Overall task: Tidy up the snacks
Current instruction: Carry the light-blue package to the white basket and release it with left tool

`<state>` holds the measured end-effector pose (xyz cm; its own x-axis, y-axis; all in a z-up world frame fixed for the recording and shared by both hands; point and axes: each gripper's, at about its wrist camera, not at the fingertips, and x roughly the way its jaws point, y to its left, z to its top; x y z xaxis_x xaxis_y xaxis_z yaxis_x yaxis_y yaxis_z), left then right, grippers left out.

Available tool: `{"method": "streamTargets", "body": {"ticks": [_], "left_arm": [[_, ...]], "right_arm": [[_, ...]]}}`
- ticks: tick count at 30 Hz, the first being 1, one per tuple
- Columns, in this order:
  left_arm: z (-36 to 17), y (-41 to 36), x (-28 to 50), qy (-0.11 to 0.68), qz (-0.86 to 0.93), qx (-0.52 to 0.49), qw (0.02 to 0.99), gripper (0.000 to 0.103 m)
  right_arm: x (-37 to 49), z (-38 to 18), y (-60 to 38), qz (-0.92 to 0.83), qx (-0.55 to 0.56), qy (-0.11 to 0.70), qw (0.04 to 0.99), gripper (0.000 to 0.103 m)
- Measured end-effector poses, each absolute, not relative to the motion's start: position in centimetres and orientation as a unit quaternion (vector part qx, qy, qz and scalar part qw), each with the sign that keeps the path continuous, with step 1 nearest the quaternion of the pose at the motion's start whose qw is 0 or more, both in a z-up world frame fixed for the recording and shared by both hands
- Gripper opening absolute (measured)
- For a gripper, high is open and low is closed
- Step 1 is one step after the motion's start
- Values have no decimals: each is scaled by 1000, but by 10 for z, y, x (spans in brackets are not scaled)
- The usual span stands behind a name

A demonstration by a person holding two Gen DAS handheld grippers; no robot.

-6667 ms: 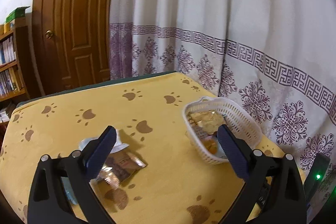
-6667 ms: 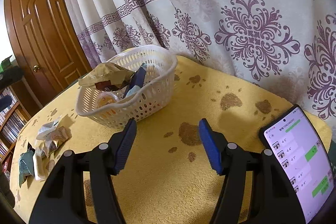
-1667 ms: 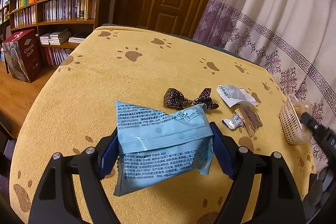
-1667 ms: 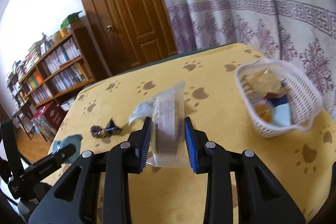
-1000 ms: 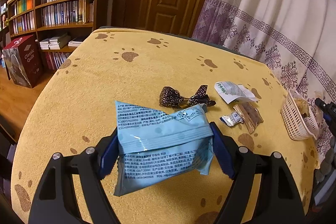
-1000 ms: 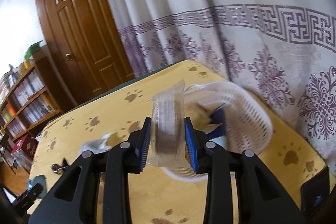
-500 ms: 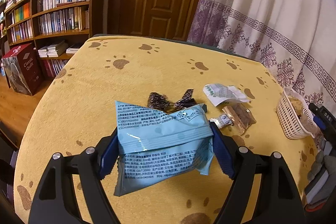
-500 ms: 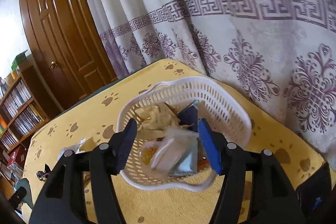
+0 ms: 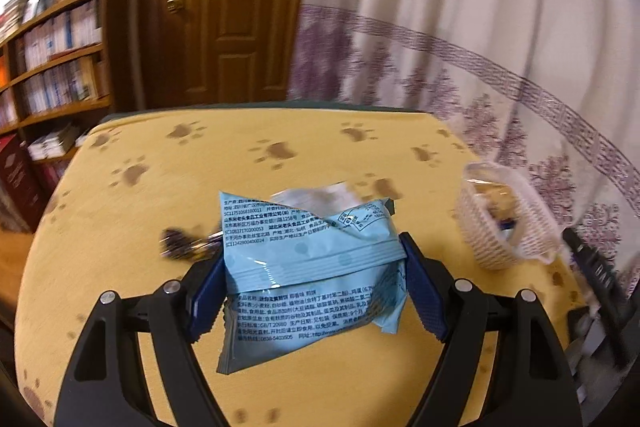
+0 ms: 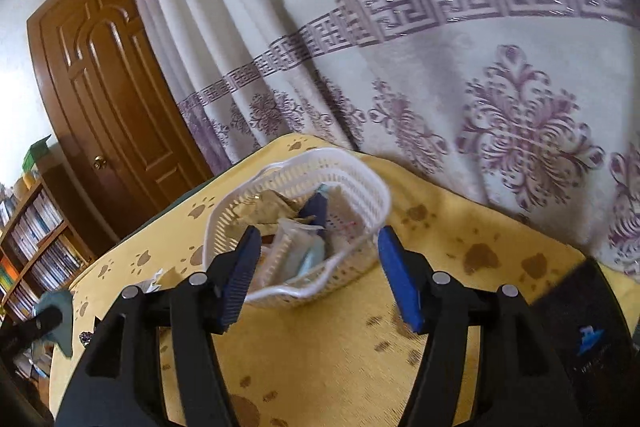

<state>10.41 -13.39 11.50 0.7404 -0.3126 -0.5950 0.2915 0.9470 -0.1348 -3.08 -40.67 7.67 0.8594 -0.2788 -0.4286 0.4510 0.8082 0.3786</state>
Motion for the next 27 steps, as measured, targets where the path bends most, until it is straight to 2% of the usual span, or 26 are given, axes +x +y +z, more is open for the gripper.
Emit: {"method": "streamTargets", "body": {"ticks": [12, 23, 27], "left_arm": [[132, -262, 122, 313, -279, 19, 908, 78], [131, -345, 143, 335, -356, 12, 872, 79], [130, -362, 152, 342, -380, -8, 859, 85]], "right_arm": [[-37, 54, -406, -201, 244, 197, 928, 63], [-39, 43, -413, -213, 258, 203, 920, 64], [-39, 43, -410, -215, 252, 202, 922, 64]]}}
